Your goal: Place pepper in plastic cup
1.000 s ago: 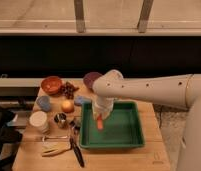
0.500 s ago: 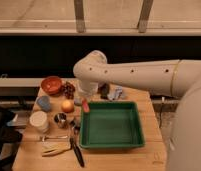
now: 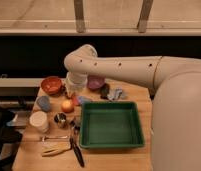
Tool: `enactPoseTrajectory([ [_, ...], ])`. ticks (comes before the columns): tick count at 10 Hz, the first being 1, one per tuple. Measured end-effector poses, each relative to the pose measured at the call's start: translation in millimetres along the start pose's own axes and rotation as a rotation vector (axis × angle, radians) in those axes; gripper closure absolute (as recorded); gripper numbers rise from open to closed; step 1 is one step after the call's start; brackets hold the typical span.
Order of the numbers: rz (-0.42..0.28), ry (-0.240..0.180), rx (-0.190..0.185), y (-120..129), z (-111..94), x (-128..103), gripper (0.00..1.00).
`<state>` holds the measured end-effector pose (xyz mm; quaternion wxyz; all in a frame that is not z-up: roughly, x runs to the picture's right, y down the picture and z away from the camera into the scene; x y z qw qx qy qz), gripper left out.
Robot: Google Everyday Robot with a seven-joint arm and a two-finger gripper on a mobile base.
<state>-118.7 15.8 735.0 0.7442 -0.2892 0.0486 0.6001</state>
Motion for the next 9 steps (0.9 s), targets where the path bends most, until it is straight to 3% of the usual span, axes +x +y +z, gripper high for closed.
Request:
enactPoseTrajectory([
  [4,-0.023,0.009,0.008,-6.4,9.9,-6.7,1.0],
  [9,-0.168,0.005,-0.045,54.6,59.4,-57.0,1.0],
])
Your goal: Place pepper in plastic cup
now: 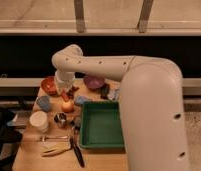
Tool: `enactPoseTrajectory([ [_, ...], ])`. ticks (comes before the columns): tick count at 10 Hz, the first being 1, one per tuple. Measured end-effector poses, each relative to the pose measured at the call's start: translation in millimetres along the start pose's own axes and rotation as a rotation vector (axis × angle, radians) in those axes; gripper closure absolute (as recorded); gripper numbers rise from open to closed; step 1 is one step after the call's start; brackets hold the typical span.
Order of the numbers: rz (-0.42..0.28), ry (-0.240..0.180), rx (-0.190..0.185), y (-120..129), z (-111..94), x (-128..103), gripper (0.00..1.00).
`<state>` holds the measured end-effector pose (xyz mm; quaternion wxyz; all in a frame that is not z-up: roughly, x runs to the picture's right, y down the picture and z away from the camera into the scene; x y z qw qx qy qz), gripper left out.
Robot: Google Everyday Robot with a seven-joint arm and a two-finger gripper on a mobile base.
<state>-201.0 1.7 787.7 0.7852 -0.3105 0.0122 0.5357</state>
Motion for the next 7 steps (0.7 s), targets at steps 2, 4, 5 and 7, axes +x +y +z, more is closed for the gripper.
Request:
enactPoseTrajectory([
  [2,-0.042,-0.035,-0.019,14.4,15.3,-13.5,1.0],
  [4,-0.074,-0.077,-0.039,27.6,25.4,-25.1,1.0],
  [5,-0.093,-0.105,-0.053,38.6,30.7,-35.0,1.0],
  [7,-0.113,-0.126,-0.072,51.8,34.5,-44.6,1.0],
])
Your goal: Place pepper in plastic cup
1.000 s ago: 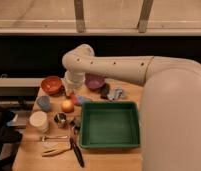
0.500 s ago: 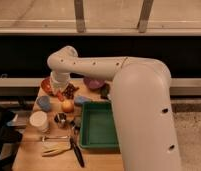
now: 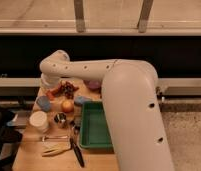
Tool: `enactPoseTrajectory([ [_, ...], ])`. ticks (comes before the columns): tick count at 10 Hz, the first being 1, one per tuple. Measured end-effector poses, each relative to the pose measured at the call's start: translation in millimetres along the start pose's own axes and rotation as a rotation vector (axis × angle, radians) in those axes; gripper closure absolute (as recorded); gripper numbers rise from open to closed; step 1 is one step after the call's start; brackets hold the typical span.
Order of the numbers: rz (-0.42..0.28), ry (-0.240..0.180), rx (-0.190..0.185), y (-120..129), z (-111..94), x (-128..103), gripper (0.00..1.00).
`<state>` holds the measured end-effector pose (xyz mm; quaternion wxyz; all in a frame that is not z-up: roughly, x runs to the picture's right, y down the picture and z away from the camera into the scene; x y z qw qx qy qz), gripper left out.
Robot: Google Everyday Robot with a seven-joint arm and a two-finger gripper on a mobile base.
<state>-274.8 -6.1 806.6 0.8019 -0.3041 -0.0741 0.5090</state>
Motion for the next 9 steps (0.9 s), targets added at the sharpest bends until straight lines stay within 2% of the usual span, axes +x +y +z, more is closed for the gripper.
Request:
enactPoseTrajectory([
  [5,0.0,-0.002,0.008,-4.3,-0.7,0.9,1.0],
  [7,-0.014,-0.012,0.005,1.7,9.1,-3.5,1.0],
  [9,-0.044,-0.036,-0.011,16.9,26.8,-23.3,1.0],
])
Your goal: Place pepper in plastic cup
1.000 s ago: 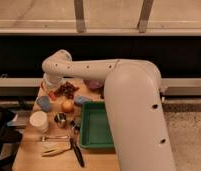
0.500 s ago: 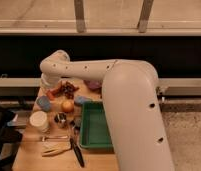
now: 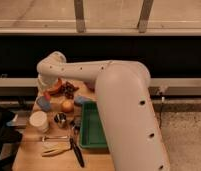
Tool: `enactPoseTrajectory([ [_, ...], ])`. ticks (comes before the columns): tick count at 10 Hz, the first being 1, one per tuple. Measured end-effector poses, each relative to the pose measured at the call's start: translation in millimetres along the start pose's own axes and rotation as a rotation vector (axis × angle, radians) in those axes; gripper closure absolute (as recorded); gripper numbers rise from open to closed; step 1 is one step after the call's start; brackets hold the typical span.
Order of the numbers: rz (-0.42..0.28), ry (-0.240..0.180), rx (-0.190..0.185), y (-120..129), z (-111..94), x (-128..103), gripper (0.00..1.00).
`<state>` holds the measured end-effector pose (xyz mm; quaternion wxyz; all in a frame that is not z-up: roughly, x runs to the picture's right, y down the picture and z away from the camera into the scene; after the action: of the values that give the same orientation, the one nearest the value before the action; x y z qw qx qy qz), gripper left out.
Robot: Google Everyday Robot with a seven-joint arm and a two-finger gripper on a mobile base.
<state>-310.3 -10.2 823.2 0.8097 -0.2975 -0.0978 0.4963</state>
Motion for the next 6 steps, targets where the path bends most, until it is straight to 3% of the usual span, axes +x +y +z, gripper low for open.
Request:
enactPoseTrajectory([
  [2,-0.023,-0.021,-0.013,8.5,8.0,-12.9,1.0],
  [6,-0.033,-0.034,-0.041,15.5,14.6,-13.7,1.0],
])
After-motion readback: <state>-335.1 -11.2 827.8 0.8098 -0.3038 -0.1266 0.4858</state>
